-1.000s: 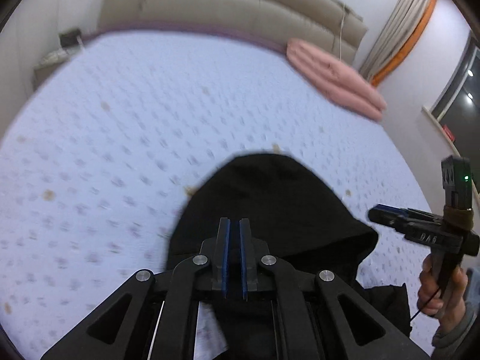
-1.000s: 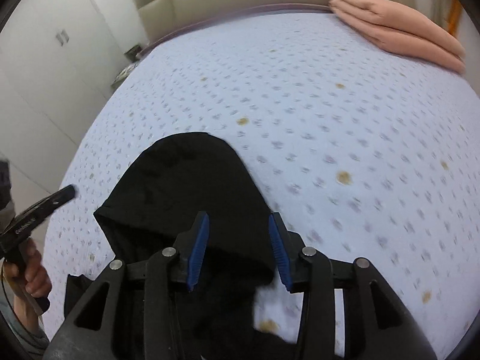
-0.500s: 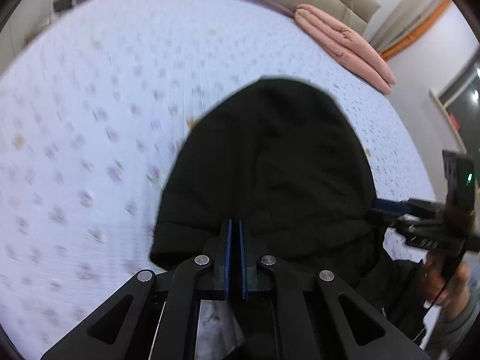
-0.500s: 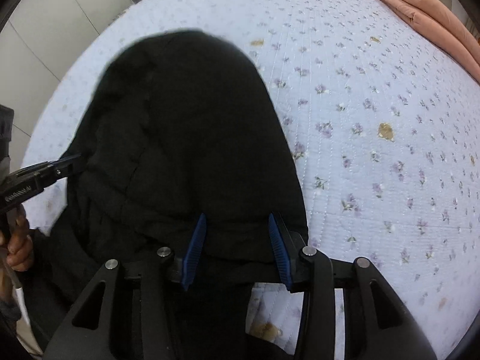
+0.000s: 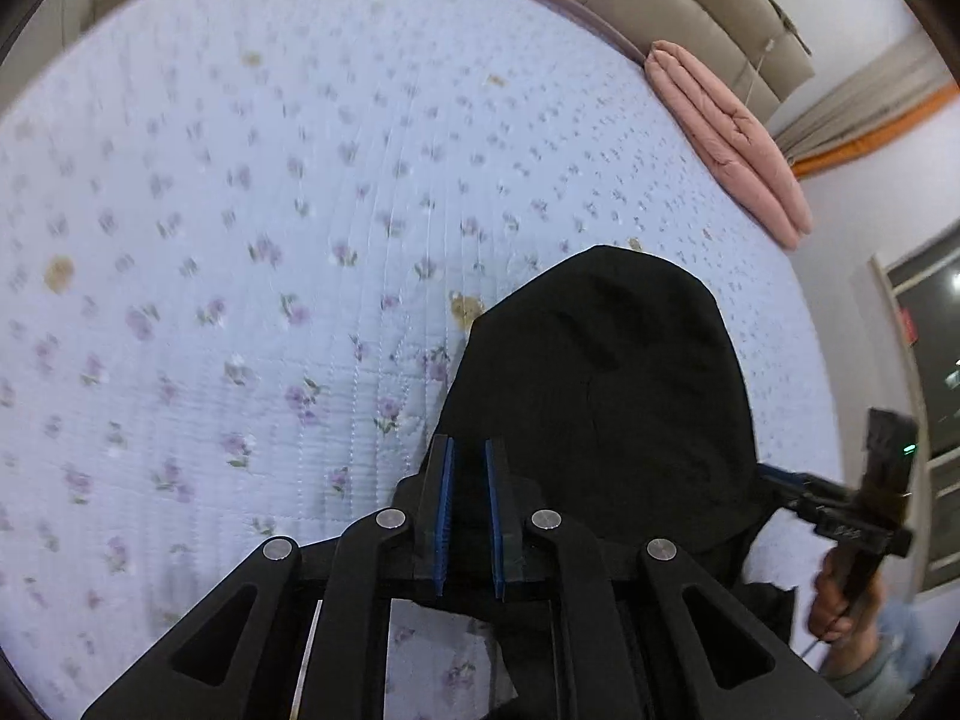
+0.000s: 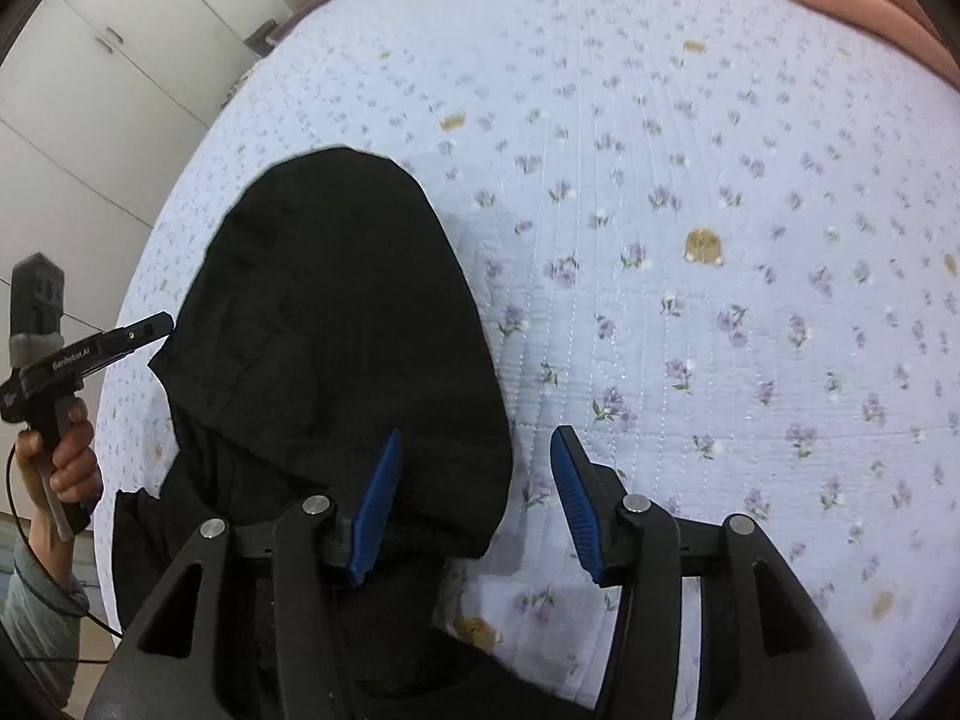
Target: Fold large clothes
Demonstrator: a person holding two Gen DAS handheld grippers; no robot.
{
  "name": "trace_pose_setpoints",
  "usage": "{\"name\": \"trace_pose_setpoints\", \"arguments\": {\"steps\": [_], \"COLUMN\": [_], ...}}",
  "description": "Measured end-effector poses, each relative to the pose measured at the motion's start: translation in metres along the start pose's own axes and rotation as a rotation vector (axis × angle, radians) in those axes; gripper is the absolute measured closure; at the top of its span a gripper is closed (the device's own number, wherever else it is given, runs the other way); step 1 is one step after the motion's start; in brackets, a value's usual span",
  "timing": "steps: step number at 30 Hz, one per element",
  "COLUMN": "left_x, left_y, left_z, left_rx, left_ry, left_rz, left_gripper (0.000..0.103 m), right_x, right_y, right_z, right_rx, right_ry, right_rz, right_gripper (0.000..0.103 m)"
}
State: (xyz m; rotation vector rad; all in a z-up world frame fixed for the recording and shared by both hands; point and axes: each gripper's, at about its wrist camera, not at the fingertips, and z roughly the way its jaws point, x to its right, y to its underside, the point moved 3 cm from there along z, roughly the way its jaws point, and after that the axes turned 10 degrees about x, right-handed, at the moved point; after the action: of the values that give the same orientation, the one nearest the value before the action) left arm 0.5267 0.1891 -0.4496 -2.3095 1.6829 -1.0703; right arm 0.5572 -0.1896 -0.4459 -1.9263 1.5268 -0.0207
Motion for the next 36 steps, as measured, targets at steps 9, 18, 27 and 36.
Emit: {"name": "trace_pose_setpoints", "arguments": {"steps": [9, 18, 27, 36], "left_x": [-0.010, 0.032, 0.098, 0.141], "left_y": [-0.005, 0.002, 0.037, 0.144], "left_z": [0.039, 0.041, -0.085, -0.238], "left_rx": [-0.073, 0.004, 0.219, 0.318], "left_ry": [0.153, 0.129, 0.110, 0.091], "left_rz": [-0.117, 0.056, 0.252, 0.412], "left_gripper": [0.056, 0.088, 0.089, 0.091], "right_x": [-0.001, -0.031, -0.092, -0.152], "right_y": [-0.017, -0.020, 0.018, 0.110], "right_z": [0.040, 0.039, -0.063, -0.197], "right_rx": [-0.040, 0.017, 0.195, 0.353], "right_ry": [-0.158, -0.139, -0.017, 0.080], "right_rz": [0.070, -0.013, -0.234, -0.391], "right_gripper": [0.041, 0.073, 0.090, 0.093]}}
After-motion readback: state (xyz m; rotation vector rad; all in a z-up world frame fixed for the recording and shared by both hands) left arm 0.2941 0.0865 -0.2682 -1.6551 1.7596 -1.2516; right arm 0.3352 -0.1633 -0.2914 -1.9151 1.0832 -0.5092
